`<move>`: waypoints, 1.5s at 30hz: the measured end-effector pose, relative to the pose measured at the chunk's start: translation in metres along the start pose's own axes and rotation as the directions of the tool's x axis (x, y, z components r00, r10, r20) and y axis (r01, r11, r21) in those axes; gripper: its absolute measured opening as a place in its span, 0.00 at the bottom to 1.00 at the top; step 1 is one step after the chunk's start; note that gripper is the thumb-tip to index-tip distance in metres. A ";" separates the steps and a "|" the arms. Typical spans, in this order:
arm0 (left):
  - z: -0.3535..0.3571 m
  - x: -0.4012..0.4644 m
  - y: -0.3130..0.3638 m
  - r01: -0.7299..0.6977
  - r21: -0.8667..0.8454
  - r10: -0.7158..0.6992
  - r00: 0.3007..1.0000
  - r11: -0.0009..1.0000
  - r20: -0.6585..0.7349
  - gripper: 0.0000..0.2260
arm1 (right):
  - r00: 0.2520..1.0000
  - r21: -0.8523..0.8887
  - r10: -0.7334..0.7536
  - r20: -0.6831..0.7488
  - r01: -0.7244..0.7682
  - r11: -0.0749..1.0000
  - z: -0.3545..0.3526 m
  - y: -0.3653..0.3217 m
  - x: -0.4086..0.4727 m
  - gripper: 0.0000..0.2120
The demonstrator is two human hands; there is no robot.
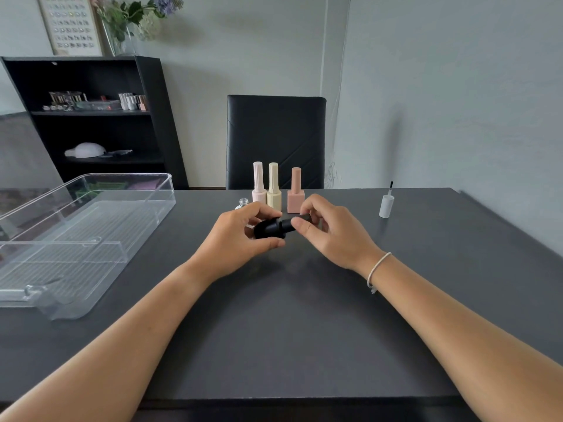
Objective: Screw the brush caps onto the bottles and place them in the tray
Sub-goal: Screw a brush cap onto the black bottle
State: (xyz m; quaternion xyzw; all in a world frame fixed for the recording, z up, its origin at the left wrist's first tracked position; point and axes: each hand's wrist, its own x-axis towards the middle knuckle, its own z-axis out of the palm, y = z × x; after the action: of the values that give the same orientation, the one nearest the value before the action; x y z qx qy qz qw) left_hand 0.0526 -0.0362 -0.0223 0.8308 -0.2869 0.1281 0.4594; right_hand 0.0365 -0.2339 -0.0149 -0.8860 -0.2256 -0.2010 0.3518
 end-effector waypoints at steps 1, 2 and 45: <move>0.000 0.000 0.000 -0.001 -0.001 0.001 1.000 1.000 -0.002 0.16 | 1.000 -0.005 -0.011 0.005 0.011 1.000 0.000 0.000 0.000 0.08; 0.000 0.000 0.000 -0.001 0.000 0.001 1.000 1.000 -0.001 0.16 | 1.000 -0.008 -0.018 0.007 0.018 1.000 0.001 0.000 0.000 0.07; -0.012 0.015 -0.036 0.295 0.138 -0.244 0.921 0.945 -0.303 0.23 | 0.895 0.052 0.186 -0.405 -0.181 0.982 -0.017 0.052 0.043 0.05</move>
State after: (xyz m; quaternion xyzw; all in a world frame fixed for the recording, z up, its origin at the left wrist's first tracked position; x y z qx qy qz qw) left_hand 0.0864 -0.0168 -0.0336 0.8739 -0.0882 0.2060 0.4314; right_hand 0.0963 -0.2691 -0.0094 -0.8395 -0.0640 -0.3457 0.4143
